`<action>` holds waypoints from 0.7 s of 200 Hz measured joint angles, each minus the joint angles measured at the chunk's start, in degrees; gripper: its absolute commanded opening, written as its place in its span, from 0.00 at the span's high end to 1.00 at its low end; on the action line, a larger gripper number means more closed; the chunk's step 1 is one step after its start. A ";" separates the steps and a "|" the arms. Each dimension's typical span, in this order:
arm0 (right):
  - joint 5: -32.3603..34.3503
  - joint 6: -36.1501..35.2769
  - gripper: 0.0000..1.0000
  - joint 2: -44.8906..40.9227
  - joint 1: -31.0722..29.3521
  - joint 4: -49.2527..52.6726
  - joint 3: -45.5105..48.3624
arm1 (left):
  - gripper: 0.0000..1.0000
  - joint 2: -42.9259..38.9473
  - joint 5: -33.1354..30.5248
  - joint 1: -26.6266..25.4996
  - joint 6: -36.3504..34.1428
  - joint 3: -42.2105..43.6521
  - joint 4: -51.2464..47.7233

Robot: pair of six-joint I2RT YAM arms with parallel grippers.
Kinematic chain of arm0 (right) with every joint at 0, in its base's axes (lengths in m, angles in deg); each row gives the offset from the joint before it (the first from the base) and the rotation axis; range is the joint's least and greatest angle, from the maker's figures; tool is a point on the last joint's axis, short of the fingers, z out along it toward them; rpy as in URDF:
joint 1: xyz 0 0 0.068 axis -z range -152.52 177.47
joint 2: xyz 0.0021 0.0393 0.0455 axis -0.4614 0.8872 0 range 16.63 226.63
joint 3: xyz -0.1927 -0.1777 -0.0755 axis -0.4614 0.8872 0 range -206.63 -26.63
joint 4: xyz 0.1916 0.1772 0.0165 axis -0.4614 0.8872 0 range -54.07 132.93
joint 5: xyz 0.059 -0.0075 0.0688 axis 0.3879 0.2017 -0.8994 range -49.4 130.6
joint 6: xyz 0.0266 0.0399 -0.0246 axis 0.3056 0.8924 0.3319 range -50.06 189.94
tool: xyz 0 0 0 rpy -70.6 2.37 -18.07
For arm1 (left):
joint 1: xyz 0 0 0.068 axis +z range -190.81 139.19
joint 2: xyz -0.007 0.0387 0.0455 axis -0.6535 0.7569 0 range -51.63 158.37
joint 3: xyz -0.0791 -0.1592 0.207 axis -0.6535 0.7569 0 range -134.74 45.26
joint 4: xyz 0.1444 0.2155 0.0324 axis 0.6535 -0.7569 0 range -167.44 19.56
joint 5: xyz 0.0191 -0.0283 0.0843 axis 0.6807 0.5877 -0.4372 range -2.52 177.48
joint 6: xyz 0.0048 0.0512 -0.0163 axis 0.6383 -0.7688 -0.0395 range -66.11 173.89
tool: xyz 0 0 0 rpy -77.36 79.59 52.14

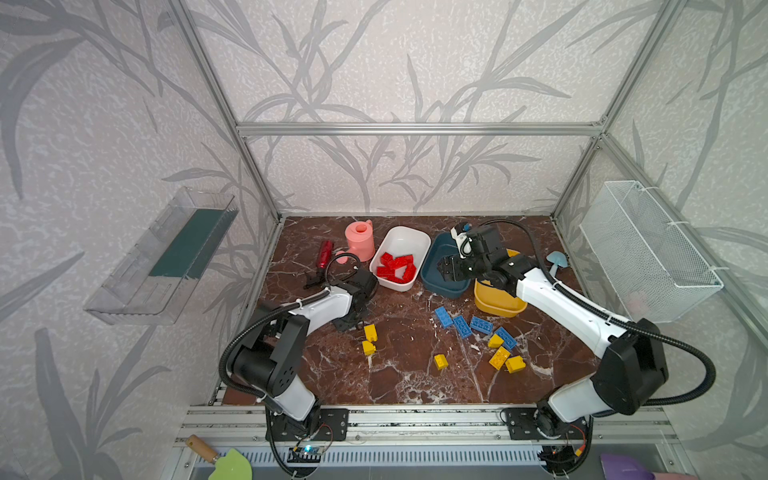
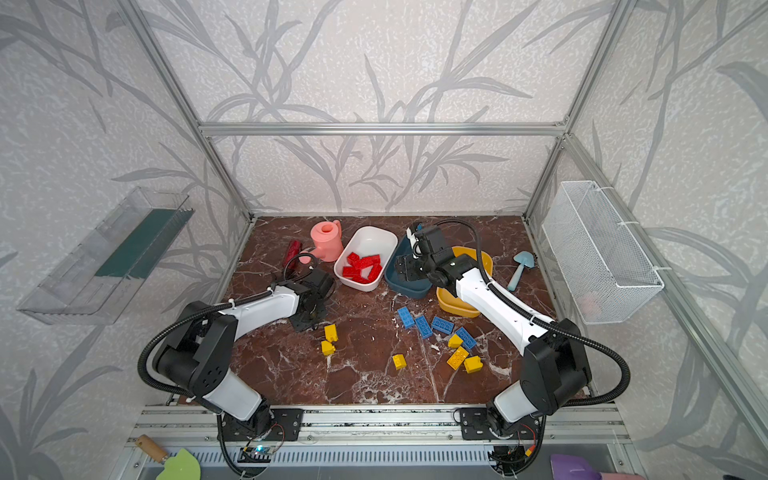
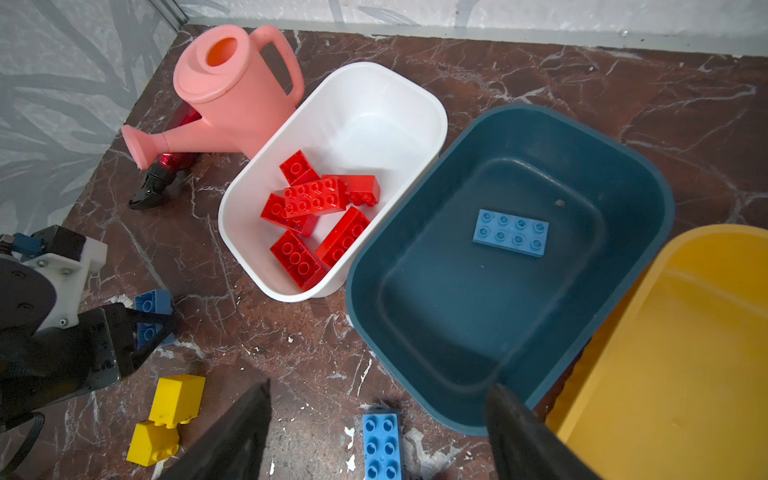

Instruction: Sort the legos into containers by color

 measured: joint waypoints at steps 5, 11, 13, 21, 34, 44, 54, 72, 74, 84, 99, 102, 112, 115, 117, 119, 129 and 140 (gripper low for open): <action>-0.02 0.02 0.20 -0.33 0.00 0.00 0.26 | 0.90 -0.48 -0.04 0.00 -0.28 0.00 -0.11; -0.02 0.04 0.19 -0.90 0.00 0.00 0.66 | 0.90 -0.90 -0.09 0.00 -0.52 0.00 -0.33; 0.00 0.04 0.19 -1.11 0.00 0.00 0.83 | 0.90 -1.07 -0.11 0.00 -0.79 0.00 -0.37; -0.11 0.13 0.19 -2.05 0.00 0.04 1.53 | 0.89 -1.66 -0.13 0.00 -1.42 -0.02 -0.72; -0.42 0.37 0.19 -3.89 0.00 0.07 2.97 | 0.89 -3.15 -0.15 0.00 -2.25 -0.04 -1.66; -0.61 0.55 0.19 -5.46 0.00 0.17 4.26 | 0.88 -4.81 -0.15 -0.07 -3.08 -0.24 -2.71; -0.90 0.79 0.19 -7.34 0.02 0.42 5.64 | 0.87 -6.78 -0.17 -0.55 -4.13 -0.96 -4.13; -1.22 0.90 0.19 -10.91 0.00 0.83 8.20 | 0.87 -10.01 -0.83 -1.99 -6.08 -3.93 -6.71; -1.22 0.90 0.19 -11.17 0.00 0.90 8.39 | 0.87 -10.25 -0.90 -2.21 -6.27 -4.24 -6.82; -1.09 0.83 0.19 -13.20 0.00 1.53 9.79 | 0.86 -11.69 -1.07 -3.91 -7.74 -6.64 -7.69; -0.44 0.59 0.20 -16.02 0.00 2.71 11.80 | 0.85 -12.76 -1.03 -6.64 -9.62 -10.62 -8.37; -0.33 0.57 0.20 -16.48 0.00 2.95 12.13 | 0.85 -12.76 -0.94 -7.30 -10.19 -11.67 -8.57; 0.24 0.52 0.20 -18.05 0.00 3.82 13.33 | 0.85 -12.46 -0.59 -8.79 -11.37 -14.73 -8.83; 0.37 0.52 0.20 -18.47 0.00 4.00 13.66 | 0.85 -12.09 -0.28 -9.29 -11.87 -15.96 -9.05; 0.48 0.55 0.20 -18.75 0.00 4.13 13.92 | 0.85 -11.89 -0.20 -9.57 -12.02 -16.72 -9.16; 0.61 0.55 0.20 -19.10 0.00 4.26 14.21 | 0.85 -11.61 -0.02 -9.81 -12.37 -17.44 -9.07; 0.98 0.66 0.21 -20.81 0.00 4.83 15.69 | 0.85 -9.84 1.25 -11.02 -13.64 -21.09 -9.20; 1.33 0.85 0.22 -22.80 0.00 5.62 17.46 | 0.85 -6.95 2.71 -12.02 -15.32 -25.20 -9.03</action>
